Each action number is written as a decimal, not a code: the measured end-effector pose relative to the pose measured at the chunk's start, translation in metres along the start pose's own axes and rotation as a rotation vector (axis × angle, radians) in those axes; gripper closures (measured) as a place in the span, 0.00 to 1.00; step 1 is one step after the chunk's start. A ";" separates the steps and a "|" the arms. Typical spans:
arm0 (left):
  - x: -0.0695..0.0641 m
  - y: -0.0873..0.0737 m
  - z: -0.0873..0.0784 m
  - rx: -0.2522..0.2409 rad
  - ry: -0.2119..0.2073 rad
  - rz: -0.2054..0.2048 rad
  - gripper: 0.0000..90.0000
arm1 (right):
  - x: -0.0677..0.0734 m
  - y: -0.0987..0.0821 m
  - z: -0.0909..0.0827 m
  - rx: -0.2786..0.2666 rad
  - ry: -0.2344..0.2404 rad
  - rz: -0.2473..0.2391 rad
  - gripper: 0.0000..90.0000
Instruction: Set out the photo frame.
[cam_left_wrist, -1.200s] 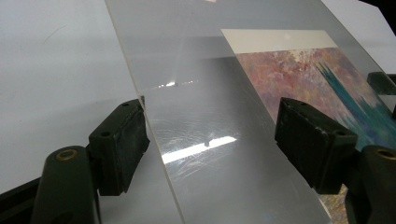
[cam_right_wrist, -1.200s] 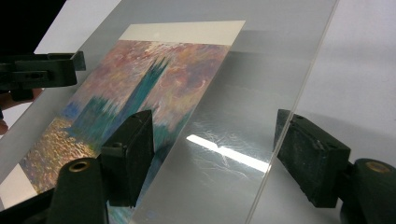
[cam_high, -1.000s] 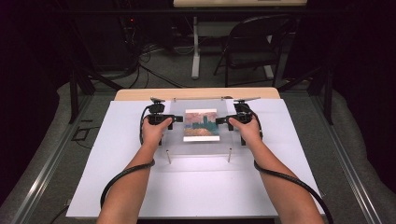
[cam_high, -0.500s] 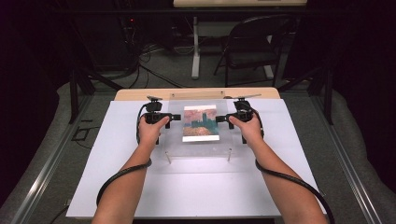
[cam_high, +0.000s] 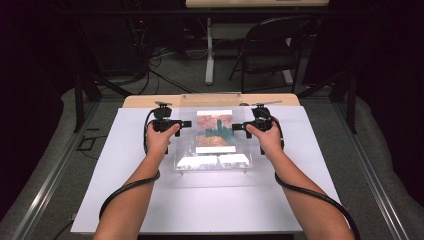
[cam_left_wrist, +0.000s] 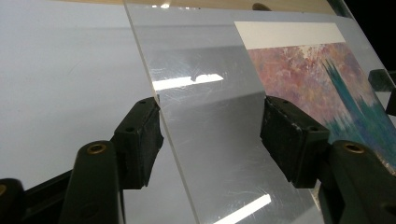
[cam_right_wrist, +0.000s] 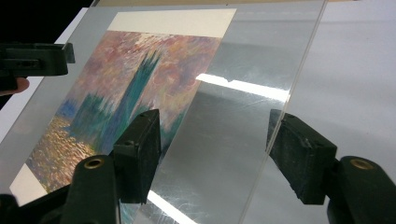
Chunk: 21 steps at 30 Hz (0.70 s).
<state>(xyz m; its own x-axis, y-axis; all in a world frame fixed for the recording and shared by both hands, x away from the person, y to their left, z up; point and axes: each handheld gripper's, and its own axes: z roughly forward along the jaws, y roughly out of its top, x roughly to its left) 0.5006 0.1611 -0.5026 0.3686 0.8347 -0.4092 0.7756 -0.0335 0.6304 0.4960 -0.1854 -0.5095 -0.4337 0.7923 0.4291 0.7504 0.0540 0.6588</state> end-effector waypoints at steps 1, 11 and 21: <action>0.000 0.000 -0.001 -0.002 -0.003 -0.003 0.44 | 0.000 0.000 -0.001 -0.003 0.004 -0.002 0.41; 0.000 -0.002 -0.007 -0.023 -0.011 -0.016 0.49 | -0.001 -0.001 -0.006 -0.021 0.028 -0.043 0.42; -0.005 -0.003 -0.021 -0.060 -0.023 -0.009 0.54 | 0.008 -0.002 -0.017 -0.041 0.019 -0.101 0.42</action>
<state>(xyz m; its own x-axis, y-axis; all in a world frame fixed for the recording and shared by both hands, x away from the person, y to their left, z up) 0.4851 0.1685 -0.4886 0.3742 0.8218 -0.4297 0.7468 0.0077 0.6650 0.4824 -0.1898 -0.4972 -0.5156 0.7726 0.3703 0.6814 0.1078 0.7239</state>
